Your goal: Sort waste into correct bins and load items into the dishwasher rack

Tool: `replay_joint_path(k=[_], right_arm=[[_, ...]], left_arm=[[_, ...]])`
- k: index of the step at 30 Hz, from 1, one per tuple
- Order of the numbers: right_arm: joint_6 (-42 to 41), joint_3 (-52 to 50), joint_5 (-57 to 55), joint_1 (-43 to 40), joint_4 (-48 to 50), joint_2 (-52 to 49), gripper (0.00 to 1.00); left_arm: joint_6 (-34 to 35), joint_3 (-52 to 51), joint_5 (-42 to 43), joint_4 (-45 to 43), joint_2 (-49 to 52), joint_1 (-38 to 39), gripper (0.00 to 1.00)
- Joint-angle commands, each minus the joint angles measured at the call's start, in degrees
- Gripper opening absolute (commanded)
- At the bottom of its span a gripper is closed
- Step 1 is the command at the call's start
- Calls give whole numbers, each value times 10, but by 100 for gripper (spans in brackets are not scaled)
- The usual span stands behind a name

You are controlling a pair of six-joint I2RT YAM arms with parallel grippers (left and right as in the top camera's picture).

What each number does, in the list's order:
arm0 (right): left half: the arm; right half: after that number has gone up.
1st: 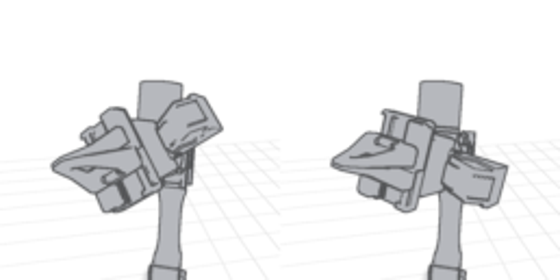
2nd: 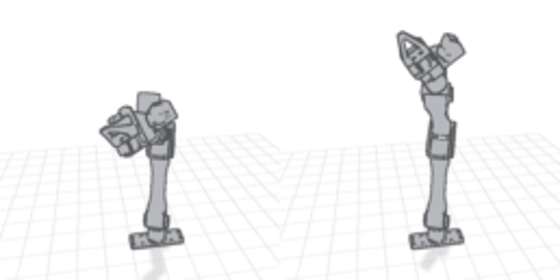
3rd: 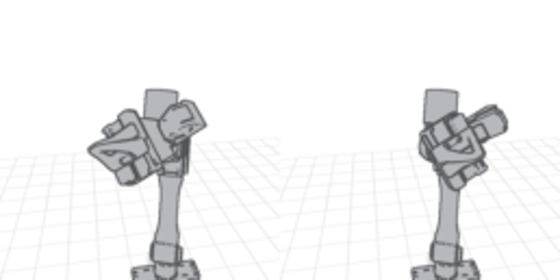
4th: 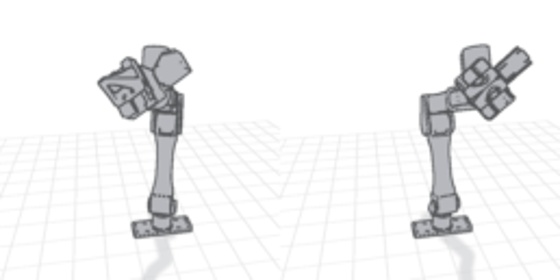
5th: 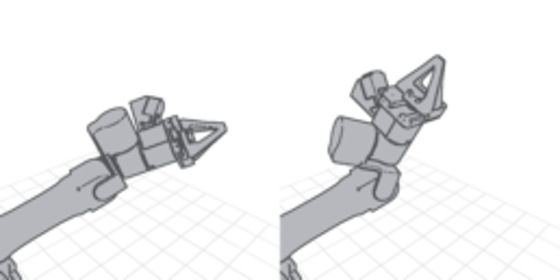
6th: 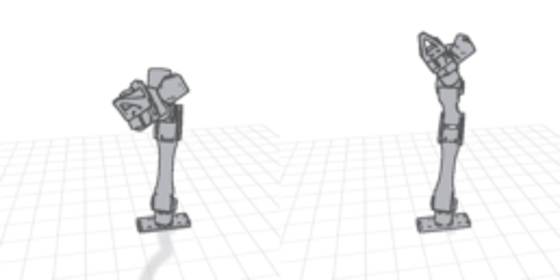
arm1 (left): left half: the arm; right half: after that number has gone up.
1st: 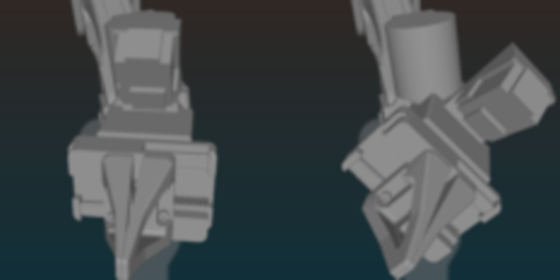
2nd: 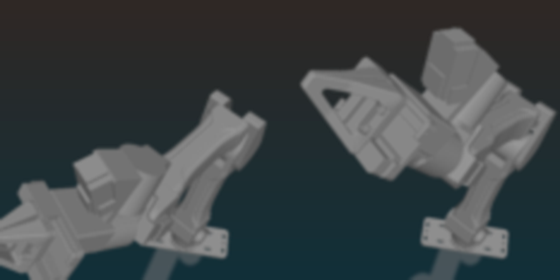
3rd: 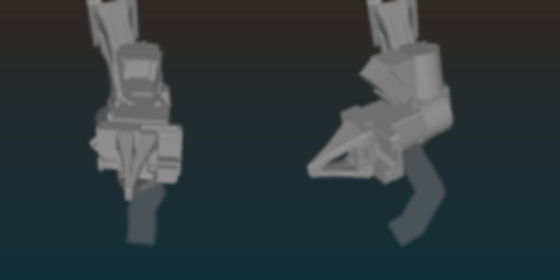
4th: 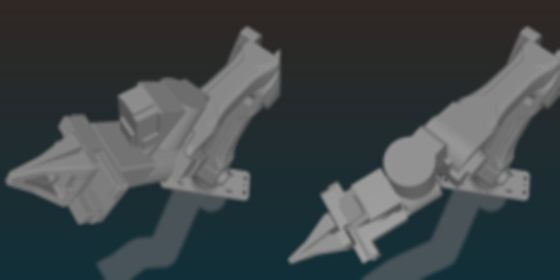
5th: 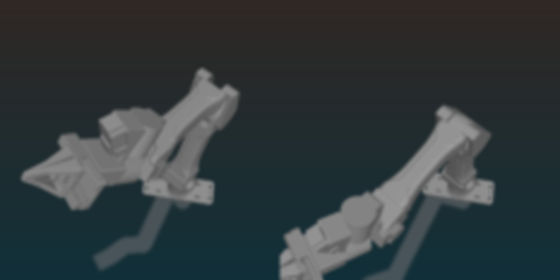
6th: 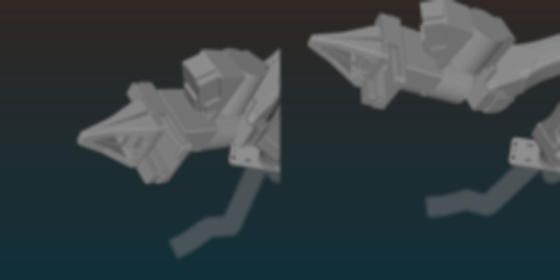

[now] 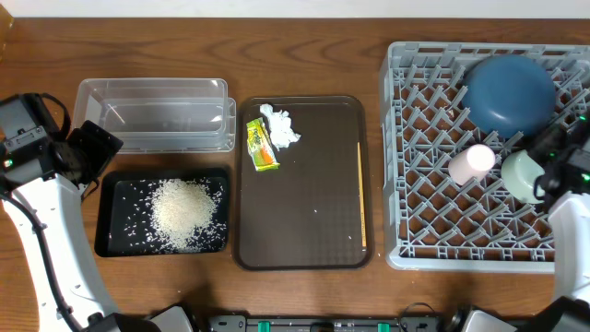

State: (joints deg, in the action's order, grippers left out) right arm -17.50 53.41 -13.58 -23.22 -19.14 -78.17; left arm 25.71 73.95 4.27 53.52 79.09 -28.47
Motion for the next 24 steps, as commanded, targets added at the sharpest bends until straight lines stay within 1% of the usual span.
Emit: replay_joint_path(k=[1,5,11,15,24], right_arm=[[37,10,-123,36,-9,9,69],[40,10,-197,53,-29,8,69],[83,10,-285,52,-55,-19,68],[97,10,-293,52,-62,-44,72],[106,10,-319,52,-47,-90,77]], left_arm=[[3,-3,-3,0,3,-2,93],[3,-3,-3,0,3,-2,93],[3,-3,-3,0,3,-2,93],[3,-3,-3,0,3,-2,93],[3,-3,-3,0,3,-2,93]])
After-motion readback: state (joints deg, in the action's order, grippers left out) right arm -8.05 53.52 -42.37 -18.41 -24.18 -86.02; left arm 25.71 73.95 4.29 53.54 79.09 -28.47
